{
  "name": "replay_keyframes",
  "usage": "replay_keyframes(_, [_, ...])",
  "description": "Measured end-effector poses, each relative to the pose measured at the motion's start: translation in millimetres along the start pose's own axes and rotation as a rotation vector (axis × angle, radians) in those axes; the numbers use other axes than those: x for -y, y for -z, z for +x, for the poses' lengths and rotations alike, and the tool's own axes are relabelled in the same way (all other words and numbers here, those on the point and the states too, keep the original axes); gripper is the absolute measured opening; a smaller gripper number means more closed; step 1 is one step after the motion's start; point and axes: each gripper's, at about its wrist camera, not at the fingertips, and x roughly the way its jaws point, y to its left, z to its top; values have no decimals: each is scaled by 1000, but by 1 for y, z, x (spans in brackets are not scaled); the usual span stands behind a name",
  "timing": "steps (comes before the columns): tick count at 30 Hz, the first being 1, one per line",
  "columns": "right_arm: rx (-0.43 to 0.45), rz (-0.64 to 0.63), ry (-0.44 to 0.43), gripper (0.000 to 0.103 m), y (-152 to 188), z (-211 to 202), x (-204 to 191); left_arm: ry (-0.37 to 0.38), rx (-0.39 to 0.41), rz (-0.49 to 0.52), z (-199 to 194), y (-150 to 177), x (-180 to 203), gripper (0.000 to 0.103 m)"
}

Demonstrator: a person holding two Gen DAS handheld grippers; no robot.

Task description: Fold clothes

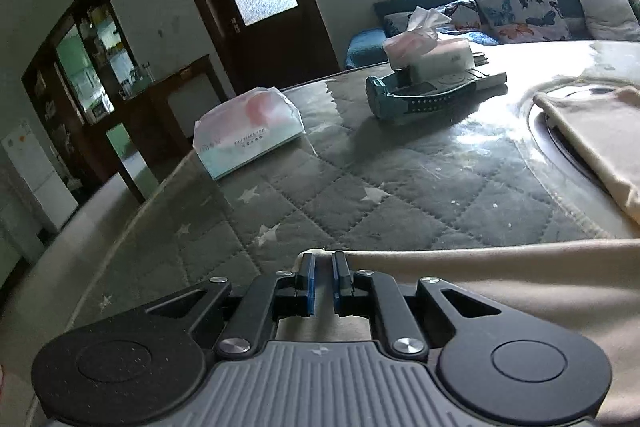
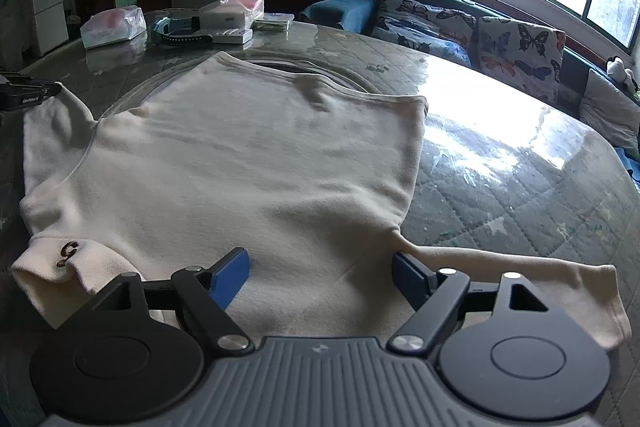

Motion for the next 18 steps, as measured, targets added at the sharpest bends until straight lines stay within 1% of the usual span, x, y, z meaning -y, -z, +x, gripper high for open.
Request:
replay_keyframes(2, [2, -5, 3, 81, 0, 0, -1, 20, -7, -28, -2, -3, -2, 11])
replay_keyframes(5, [5, -12, 7, 81, 0, -1, -2, 67, 8, -66, -17, -10, 1, 11])
replay_keyframes(6, [6, -13, 8, 82, 0, -1, -2, 96, 15, -78, -25, -13, 4, 11])
replay_keyframes(8, [8, -12, 10, 82, 0, -1, -2, 197, 24, -101, -40, -19, 15, 11])
replay_keyframes(11, [11, -6, 14, 84, 1, -1, -2, 382, 41, -112, -61, -25, 39, 11])
replay_keyframes(14, [12, -3, 17, 85, 1, 0, -2, 559, 25, -129, -70, -29, 67, 12])
replay_keyframes(15, [12, -1, 19, 87, 1, 0, -2, 604, 20, -133, -70, -30, 76, 12])
replay_keyframes(16, [13, 1, 22, 88, 1, 0, -2, 631, 23, -130, -71, -31, 84, 11])
replay_keyframes(18, [14, 8, 23, 89, 1, 1, -1, 635, 13, -131, -66, -32, 92, 11])
